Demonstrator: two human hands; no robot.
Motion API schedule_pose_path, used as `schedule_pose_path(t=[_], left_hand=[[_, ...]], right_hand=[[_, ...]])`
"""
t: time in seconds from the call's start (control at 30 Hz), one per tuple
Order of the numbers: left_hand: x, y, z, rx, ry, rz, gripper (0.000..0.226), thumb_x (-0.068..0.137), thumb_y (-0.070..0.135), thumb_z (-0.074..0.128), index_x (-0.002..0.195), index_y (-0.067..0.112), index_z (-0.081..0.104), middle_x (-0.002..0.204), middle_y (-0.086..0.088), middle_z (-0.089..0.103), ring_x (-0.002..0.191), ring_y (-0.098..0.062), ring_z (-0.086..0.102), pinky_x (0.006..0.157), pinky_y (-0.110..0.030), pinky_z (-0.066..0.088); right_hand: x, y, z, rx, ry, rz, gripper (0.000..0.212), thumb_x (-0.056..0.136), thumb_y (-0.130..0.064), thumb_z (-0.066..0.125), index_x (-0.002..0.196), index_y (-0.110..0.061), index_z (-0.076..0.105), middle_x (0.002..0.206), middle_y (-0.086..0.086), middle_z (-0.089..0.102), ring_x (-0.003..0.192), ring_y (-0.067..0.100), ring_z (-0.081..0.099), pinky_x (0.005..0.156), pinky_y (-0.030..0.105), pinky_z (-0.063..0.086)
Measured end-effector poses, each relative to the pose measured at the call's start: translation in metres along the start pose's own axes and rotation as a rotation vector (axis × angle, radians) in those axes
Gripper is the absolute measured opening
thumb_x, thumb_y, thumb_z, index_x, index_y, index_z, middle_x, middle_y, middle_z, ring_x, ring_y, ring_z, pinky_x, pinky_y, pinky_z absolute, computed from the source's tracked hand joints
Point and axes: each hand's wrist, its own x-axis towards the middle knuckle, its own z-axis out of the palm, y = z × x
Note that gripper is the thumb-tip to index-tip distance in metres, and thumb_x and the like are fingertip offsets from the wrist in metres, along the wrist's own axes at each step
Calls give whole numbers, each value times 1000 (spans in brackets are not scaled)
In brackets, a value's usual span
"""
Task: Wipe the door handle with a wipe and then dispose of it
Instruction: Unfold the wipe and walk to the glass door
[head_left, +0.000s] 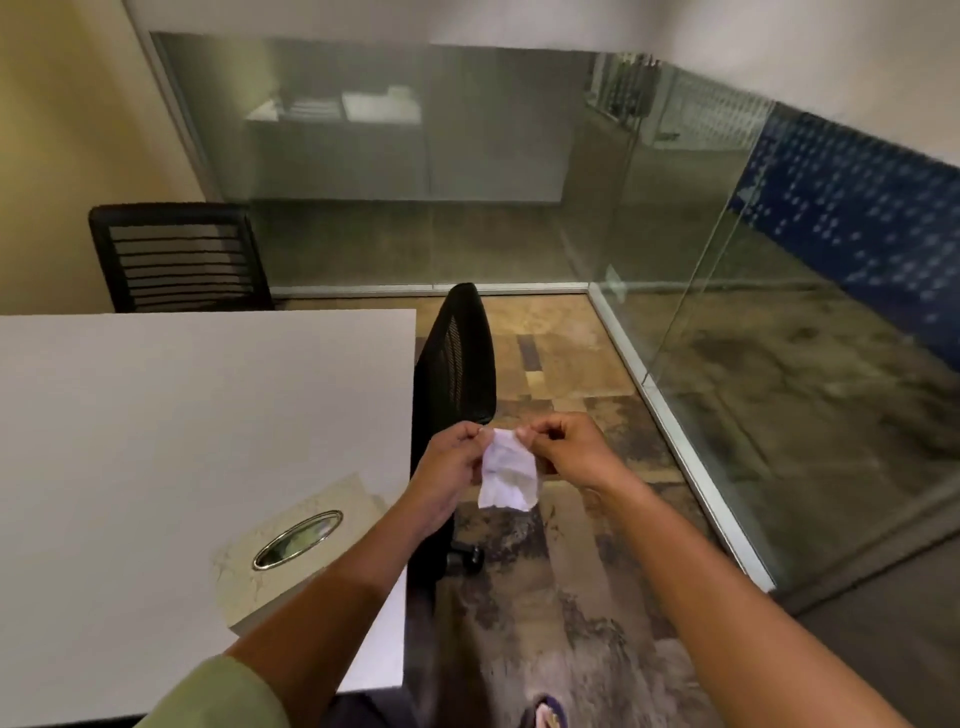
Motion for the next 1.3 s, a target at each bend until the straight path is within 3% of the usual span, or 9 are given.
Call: schedule_pose_path(t=[0.1,0.27,0.47,0.63,0.77,0.87,1.0,1.17,1.3], left_hand=[[4,2,30,-18,-2,-7,26,103,12,55,80,12,66,76,-4,67,77,-19,61,75,-33,49],[14,6,67,75,-113,-3,23,97,25,68,76,22,74,77,1,72,71,-12,66,64,-22,53],[33,13,119,-95,-219,-54,8,86,21,75,80,21,79,87,-4,76,76,-19,71,63,-29,58],[45,14,173,-317,-243,-113,14,80,7,71,94,4,72,86,-9,76,74,-20,73,57,-29,60],[54,13,224,-339,-259,-100,17,83,6,67,76,14,79,79,-3,74,72,-14,71,51,-25,58],[61,9,261,-330,-294,-111,24,90,3,65,74,15,78,77,-2,75,70,-13,72,60,-26,61],[73,5,312,-286,-324,-98,13,93,6,66,85,14,71,84,-7,72,76,-18,68,67,-30,61],[85,-7,383,-236,-321,-36,9,101,7,58,99,8,67,118,-9,69,111,-23,61,95,-39,55],[83,-19,435,-226,-399,-83,11,104,12,54,105,7,65,110,-14,68,83,-19,72,59,-32,62]], right_hand=[[-13,3,-22,77,46,8,17,96,-16,62,83,-8,70,78,8,68,71,18,63,71,39,57],[-29,10,-63,164,126,20,23,100,-20,55,87,-4,66,58,-5,66,48,4,58,46,19,46],[-37,24,-121,356,255,47,27,102,-22,51,95,-1,68,81,10,73,71,17,66,67,29,53],[-50,31,-174,602,350,81,27,102,-21,49,99,-1,66,89,17,71,76,24,64,68,33,50],[-61,34,-219,660,505,94,23,102,-19,51,97,-3,66,82,13,75,67,23,71,58,31,55],[-71,40,-254,689,547,101,17,99,-18,56,92,-7,67,80,11,76,64,20,72,60,34,59],[-90,49,-301,538,608,89,21,100,-25,55,85,-15,67,62,-5,70,49,5,63,45,20,49],[-113,65,-360,430,711,61,23,100,-23,55,82,-14,65,63,-4,67,48,4,57,49,20,46],[-132,76,-402,374,818,14,22,101,-19,53,84,-10,64,65,-3,64,54,5,55,53,20,44]])
